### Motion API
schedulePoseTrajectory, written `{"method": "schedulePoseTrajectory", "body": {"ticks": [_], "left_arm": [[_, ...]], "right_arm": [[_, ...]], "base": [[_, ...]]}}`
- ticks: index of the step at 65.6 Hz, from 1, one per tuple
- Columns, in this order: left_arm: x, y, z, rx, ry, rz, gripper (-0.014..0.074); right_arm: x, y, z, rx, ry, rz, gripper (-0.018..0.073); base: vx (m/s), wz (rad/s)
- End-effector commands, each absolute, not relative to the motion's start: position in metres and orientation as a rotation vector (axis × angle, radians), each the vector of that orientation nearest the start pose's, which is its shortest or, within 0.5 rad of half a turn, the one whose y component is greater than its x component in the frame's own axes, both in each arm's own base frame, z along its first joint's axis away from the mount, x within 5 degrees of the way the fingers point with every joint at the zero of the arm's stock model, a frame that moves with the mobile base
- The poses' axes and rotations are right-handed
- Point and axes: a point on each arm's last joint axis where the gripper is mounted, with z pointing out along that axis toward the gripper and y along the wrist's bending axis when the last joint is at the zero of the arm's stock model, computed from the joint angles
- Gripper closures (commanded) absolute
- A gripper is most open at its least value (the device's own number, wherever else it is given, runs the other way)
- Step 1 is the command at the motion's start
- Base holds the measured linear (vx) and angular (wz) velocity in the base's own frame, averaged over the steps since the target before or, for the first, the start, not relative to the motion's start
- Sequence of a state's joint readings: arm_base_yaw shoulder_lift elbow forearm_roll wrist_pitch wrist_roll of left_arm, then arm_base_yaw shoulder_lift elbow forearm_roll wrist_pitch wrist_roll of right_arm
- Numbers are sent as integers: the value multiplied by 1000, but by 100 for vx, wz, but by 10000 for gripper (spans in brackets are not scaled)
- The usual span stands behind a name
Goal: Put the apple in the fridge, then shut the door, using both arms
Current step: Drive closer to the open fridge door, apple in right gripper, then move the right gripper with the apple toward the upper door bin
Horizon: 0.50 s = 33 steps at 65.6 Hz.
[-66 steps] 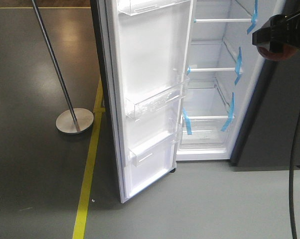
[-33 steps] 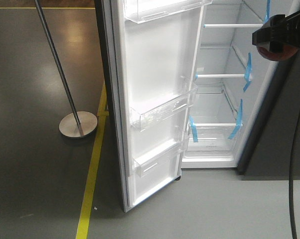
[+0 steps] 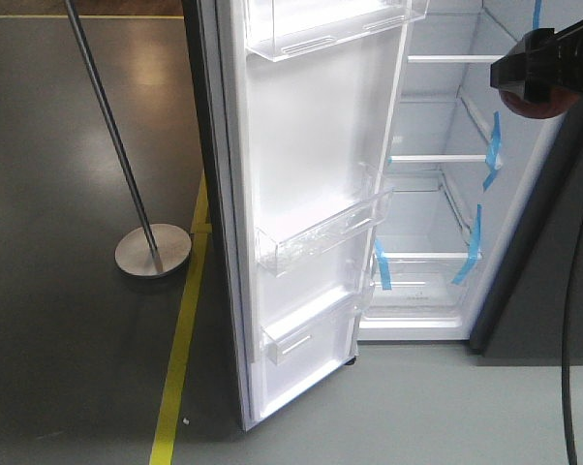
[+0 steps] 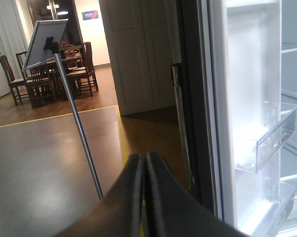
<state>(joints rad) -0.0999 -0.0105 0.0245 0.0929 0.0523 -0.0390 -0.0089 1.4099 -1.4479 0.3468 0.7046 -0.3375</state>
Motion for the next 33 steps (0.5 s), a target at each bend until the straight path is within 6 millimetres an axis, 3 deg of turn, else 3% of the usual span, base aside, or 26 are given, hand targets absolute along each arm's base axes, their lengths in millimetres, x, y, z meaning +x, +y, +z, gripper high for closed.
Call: {"method": "schedulePoseTrajectory", "body": {"ticks": [1,33], "left_arm": [[54,-5,214,98,1441,-52,603],[54,-5,214,98,1441,-52,603]], "right_arm": [[307,16,442,-171,1963,171,458],[307,16,442,-171,1963,171,458]], "base": [[9,1],[8,1]]}}
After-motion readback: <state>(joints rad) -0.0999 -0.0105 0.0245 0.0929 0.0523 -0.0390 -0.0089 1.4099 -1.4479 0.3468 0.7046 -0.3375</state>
